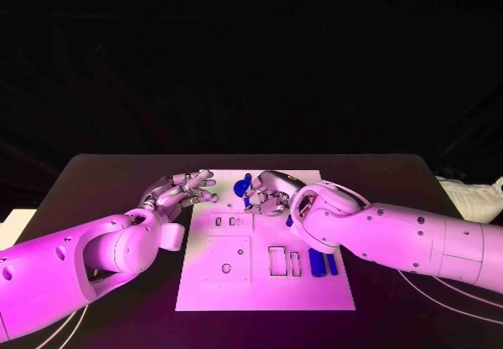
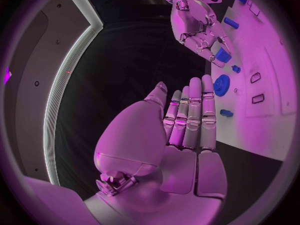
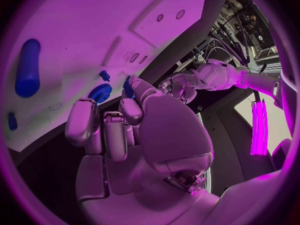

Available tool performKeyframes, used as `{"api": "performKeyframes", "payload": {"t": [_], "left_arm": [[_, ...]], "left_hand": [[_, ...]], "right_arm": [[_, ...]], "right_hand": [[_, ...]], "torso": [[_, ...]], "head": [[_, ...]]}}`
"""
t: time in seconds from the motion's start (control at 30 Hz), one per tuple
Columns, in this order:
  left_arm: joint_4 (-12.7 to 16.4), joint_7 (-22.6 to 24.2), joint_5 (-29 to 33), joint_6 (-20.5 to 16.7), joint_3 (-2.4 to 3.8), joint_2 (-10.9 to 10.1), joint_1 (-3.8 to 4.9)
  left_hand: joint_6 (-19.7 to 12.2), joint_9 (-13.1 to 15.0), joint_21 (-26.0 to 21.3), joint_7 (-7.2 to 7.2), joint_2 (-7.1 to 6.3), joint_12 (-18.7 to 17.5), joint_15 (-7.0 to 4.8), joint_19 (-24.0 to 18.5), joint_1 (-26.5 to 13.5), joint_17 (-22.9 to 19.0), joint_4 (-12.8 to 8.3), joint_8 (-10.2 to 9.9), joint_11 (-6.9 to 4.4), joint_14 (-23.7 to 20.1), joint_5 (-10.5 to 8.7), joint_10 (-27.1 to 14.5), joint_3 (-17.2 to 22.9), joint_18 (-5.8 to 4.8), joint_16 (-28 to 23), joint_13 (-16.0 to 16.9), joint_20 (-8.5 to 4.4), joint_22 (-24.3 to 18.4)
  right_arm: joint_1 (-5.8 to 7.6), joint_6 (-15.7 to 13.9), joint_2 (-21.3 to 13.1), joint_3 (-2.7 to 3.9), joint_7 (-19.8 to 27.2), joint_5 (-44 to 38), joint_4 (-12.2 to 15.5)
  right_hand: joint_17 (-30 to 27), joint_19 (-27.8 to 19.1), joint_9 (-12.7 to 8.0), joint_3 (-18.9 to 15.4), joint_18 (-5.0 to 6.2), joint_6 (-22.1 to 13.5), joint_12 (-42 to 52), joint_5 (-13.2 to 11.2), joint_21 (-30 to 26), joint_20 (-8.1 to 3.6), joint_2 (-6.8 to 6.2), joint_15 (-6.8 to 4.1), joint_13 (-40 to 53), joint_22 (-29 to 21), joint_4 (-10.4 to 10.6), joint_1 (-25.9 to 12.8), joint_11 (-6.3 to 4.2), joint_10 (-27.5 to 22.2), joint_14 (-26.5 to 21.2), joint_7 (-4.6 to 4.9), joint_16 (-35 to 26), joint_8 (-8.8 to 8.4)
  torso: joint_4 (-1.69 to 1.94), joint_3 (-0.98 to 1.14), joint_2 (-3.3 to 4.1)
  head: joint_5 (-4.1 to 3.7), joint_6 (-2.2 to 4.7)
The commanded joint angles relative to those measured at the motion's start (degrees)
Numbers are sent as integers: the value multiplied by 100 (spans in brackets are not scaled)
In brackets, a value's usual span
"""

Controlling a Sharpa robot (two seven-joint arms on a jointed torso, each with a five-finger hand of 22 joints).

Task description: Assemble the parts on the task board

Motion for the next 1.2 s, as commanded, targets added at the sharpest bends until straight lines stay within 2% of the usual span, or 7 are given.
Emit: {"api": "performKeyframes", "payload": {"t": [0.03, 0.27, 0.43, 0.67, 0.83, 1.2], "left_arm": [[-15, 177, -40, 124, 5, 2, 4], [-26, 174, -32, 113, 5, 7, 4], [-19, 164, -29, 126, 5, 13, 4], [-1, 149, -27, 127, 5, 21, 4], [8, 129, -27, 126, 5, 17, 4], [25, 68, -26, 177, 5, 17, 4]], "left_hand": [[-45, -2, -61, 13, 17, 29, 6, -73, -29, -65, -41, 31, 22, -64, 32, -33, 9, 3, -114, -10, 3, -23], [-47, -2, -89, 16, 17, 33, 13, -93, -40, -95, -45, 37, 25, -74, 32, -34, 14, 7, -168, -13, 15, -35], [-47, -2, -97, 17, 18, 35, 15, -98, -44, -103, -45, 39, 26, -76, 32, -34, 15, 8, -182, -14, 18, -38], [-47, -2, -97, 17, 18, 35, 15, -98, -44, -103, -45, 39, 26, -76, 32, -34, 15, 8, -182, -14, 18, -38], [-47, -2, -101, 18, 20, 35, 16, -101, -47, -108, -44, 40, 27, -76, 32, -34, 16, 9, -189, -15, 20, -40], [-49, -2, -114, 17, 52, 36, 11, -100, -17, -128, -68, 46, 24, -53, 38, -38, 58, 19, -216, -20, 24, -44]], "right_arm": [[-46, 233, 87, -5, -295, -423, 9], [-131, 331, 243, -14, -431, -540, -75], [-177, 376, 311, -19, -456, -599, -114], [-236, 423, 380, -28, -508, -697, -148], [-256, 484, 396, -33, -531, -776, -160], [-293, 517, 459, -55, -527, -913, -207]], "right_hand": [[678, -26, 55, 39, -47, 98, -40, 29, -31, -11, -28, -21, -14, -21, 0, -77, 0, -51, 410, -62, -36, 40], [671, -34, 58, 34, -43, 102, -51, 15, -42, -10, -58, -21, -20, -41, 1, -113, 0, -55, 409, -63, -42, 42], [669, -40, 59, 31, -41, 102, -63, 6, -49, -10, -75, -22, -28, -54, -2, -127, -1, -62, 409, -63, -44, 42], [670, -43, 60, 30, -39, 104, -76, -13, -55, -10, -99, -22, -36, -64, -11, -141, -2, -69, 409, -65, -45, 43], [662, -56, 58, 25, -34, 91, -111, -48, -71, -10, -134, -22, -63, -92, -19, -167, 1, -91, 407, -59, -51, 36], [625, -123, 38, 23, -11, -6, -381, -107, -147, 2, -202, -2, -298, -229, -20, -238, 30, -271, 398, -20, -77, -20]], "torso": [[4, 4, 6], [-3, 5, 2], [-10, 3, 1], [-6, 3, 2], [-17, 1, 2], [-7, 6, 0]], "head": [[20, -23], [62, -53], [71, -38], [82, -65], [87, -75], [102, -102]]}}
